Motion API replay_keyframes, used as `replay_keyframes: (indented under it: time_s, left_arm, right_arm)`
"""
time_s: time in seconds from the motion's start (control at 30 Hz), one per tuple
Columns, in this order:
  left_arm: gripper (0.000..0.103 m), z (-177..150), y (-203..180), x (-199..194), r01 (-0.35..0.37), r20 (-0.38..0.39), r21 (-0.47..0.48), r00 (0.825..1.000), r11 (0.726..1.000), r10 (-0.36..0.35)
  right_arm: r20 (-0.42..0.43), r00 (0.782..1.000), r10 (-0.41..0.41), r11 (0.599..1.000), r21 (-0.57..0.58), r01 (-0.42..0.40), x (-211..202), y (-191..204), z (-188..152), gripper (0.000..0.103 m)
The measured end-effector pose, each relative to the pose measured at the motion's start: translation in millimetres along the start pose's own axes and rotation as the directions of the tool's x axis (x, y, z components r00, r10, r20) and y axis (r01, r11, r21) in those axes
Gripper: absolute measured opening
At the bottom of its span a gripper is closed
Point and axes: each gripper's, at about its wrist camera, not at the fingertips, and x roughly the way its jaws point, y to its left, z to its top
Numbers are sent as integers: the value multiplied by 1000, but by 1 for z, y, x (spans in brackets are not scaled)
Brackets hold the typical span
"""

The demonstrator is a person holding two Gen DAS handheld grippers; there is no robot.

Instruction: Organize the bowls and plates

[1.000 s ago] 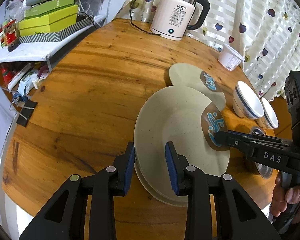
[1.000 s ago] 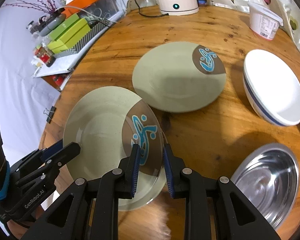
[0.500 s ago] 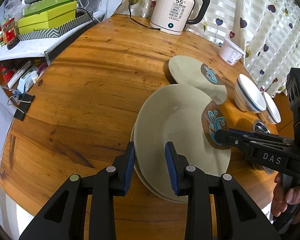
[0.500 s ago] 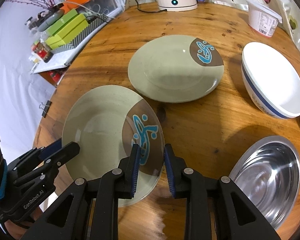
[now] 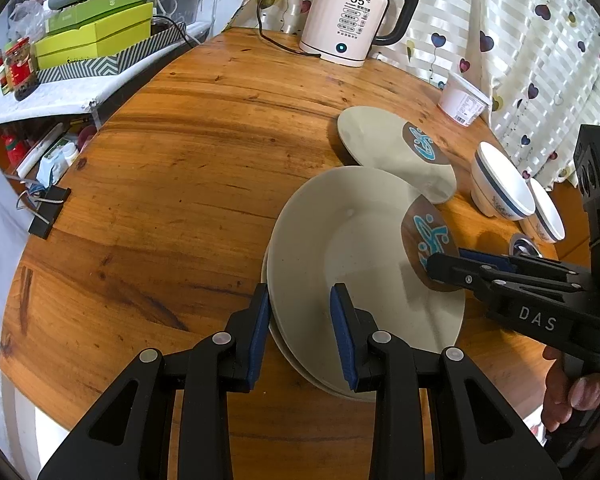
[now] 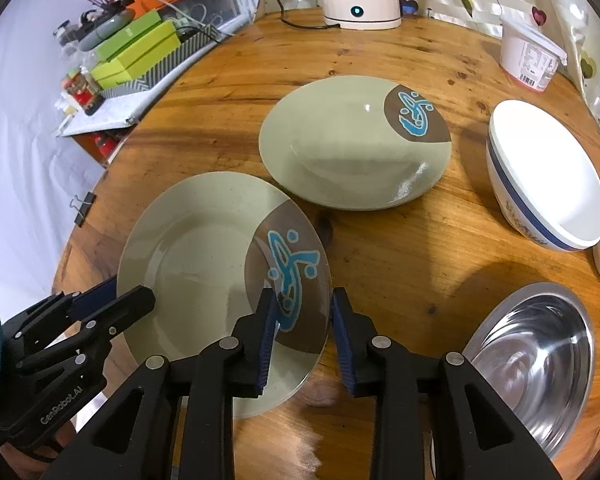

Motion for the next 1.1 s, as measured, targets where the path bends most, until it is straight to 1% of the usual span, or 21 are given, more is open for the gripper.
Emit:
replay_keyframes:
  time_s: [0.17, 0.57, 0.7, 0.9, 1.0, 1.03, 1.07, 1.1]
  left_arm:
    - [32, 0, 0, 0, 0, 2, -2, 1000, 1000, 0]
    - [32, -2, 4, -1, 8, -1, -14, 1000, 1000, -8]
    - [33, -2, 6, -3, 16, 5, -22, 1000, 1000, -16]
    - [33, 1, 8, -10, 28, 34, -23, 999, 999, -28]
    - [33, 2, 10, -8, 34, 33, -30, 999, 999, -33]
    - [34, 2, 10, -7, 39, 29, -30, 999, 999, -38]
    - [34, 2, 10, -6, 38, 28, -30, 999, 999, -37]
    - [34, 2, 9, -5, 36, 26, -29, 999, 999, -35]
  right_arm:
    - [7, 1000, 1, 1000, -15, -1, 1, 2, -1, 35]
    - [23, 1000, 11, 1000, -19, -10, -1, 3, -3, 38]
    - [34, 999, 10, 1000, -15, -10, -4, 2, -4, 38]
    - [55, 998, 20, 1000, -3, -20, -9, 0, -6, 38]
    - [62, 998, 23, 1000, -3, -23, -10, 0, -7, 38]
    - [63, 998, 26, 1000, -5, -25, -10, 0, -8, 36]
    - [62, 998, 28, 1000, -8, -27, -10, 0, -8, 33]
    - [60, 998, 30, 999, -12, -30, -10, 1, -9, 32]
